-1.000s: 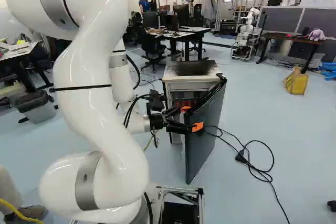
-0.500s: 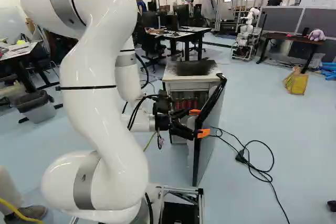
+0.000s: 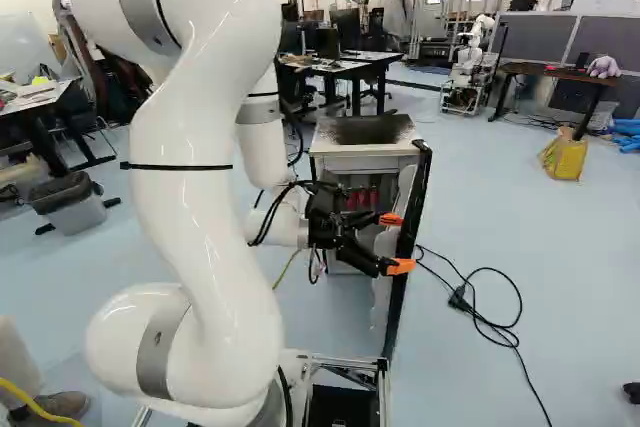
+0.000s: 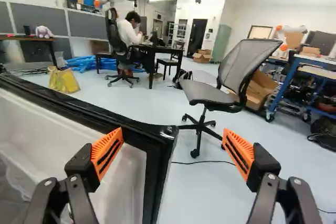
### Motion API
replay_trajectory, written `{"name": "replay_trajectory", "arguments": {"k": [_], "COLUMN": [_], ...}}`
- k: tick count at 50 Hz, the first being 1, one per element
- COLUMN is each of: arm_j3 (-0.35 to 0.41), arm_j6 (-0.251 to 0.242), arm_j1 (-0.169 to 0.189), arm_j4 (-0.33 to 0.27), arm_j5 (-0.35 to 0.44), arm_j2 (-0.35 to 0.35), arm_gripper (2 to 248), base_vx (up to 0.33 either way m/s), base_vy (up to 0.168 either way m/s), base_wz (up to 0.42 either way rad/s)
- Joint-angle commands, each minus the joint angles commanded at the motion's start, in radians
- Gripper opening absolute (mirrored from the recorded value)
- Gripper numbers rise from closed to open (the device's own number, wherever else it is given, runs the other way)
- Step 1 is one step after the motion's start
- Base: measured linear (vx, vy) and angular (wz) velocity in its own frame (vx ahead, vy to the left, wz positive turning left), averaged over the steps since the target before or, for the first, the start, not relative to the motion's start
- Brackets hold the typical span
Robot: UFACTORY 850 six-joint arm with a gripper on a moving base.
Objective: Grab a drink from the fridge
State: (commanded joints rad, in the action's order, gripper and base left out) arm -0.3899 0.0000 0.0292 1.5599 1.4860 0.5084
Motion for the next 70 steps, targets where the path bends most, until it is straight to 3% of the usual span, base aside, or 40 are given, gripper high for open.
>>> {"name": "replay_trajectory", "arguments": {"k": [38,70], "arm_j3": [-0.128,-0.296], "arm_j6": [0.0,0.0], "arm_j1": [0.213,0.37], "arm_j4": [0.029,0.029], "arm_j5": [0.0,0.0], "arm_j2": [0.042,0.107], "arm_gripper": [247,247], "base_vx": [0.0,0.0], "base_vy": [0.0,0.0], "base_wz": [0.0,0.0]}}
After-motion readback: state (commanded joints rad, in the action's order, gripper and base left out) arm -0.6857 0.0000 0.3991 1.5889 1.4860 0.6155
